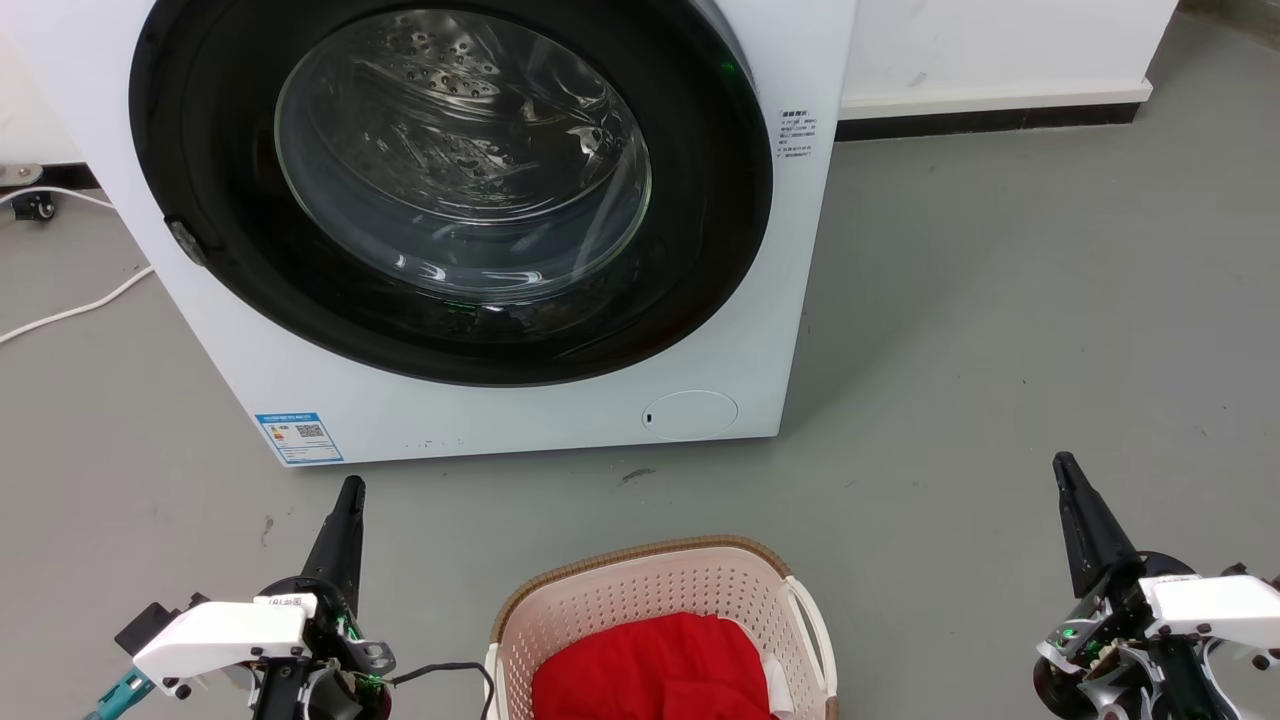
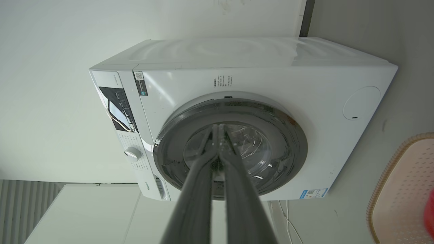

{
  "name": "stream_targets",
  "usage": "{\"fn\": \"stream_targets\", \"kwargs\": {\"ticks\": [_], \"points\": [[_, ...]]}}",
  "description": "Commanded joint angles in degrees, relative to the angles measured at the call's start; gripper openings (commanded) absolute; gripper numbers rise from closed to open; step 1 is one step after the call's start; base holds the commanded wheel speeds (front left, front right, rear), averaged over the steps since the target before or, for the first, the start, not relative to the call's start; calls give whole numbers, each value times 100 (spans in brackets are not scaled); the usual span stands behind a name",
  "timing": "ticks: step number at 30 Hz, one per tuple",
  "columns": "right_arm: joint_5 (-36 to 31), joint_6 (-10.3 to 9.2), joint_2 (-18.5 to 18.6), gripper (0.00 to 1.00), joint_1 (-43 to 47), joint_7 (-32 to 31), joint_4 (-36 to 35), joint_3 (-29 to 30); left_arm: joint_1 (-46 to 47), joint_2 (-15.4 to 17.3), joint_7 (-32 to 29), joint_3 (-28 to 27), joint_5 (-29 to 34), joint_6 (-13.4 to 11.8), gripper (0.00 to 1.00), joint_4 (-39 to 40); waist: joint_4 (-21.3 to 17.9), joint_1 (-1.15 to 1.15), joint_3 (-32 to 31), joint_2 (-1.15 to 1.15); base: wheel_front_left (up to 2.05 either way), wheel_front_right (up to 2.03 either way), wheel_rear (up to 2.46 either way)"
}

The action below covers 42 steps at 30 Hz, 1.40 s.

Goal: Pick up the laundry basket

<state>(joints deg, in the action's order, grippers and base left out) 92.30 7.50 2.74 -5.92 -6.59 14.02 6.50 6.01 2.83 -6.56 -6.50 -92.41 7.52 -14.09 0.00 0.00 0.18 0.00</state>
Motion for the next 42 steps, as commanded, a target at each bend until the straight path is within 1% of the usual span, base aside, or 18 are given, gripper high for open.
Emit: {"fn": "stream_targets", "kwargs": {"ticks": [1,17,18,21,26,37,38,39,41,42], "points": [[23,-2,28,0,-61,-6,4,5,50,10,-10,-11,-1,14,0,1,0,0,0,0,0,0,0],[23,-2,28,0,-61,-6,4,5,50,10,-10,-11,-1,14,0,1,0,0,0,0,0,0,0],[0,0,0,100,0,1,0,0,0,0,1,0,0,0,100,1,0,0,0,0,0,0,0],[-4,-1,-13,100,97,9,120,-12,-96,-14,11,17,1,-2,100,-117,0,0,1,0,0,0,0],[-175,-1,-11,100,125,159,73,-13,-120,-12,161,29,172,-2,100,0,1,0,5,0,0,0,0],[-1627,-1,-6,100,183,464,-368,-39,-149,-8,464,-28,1362,-40,100,273,0,0,21,0,0,0,0],[-1627,-1,-6,100,183,464,-368,-39,-149,-8,464,-28,1362,-40,100,273,0,0,21,0,0,0,0],[-1931,-1,-5,100,204,515,-445,-63,-163,-8,515,-20,1592,-64,100,328,-1,0,23,0,0,0,0],[-2257,-1,-5,100,227,565,-519,-103,-181,-7,565,-3,1824,-90,100,383,-1,0,24,0,0,0,0],[-2257,-1,-5,100,227,565,-519,-103,-181,-7,565,-3,1824,-90,100,383,-1,0,24,0,0,0,0]]}}
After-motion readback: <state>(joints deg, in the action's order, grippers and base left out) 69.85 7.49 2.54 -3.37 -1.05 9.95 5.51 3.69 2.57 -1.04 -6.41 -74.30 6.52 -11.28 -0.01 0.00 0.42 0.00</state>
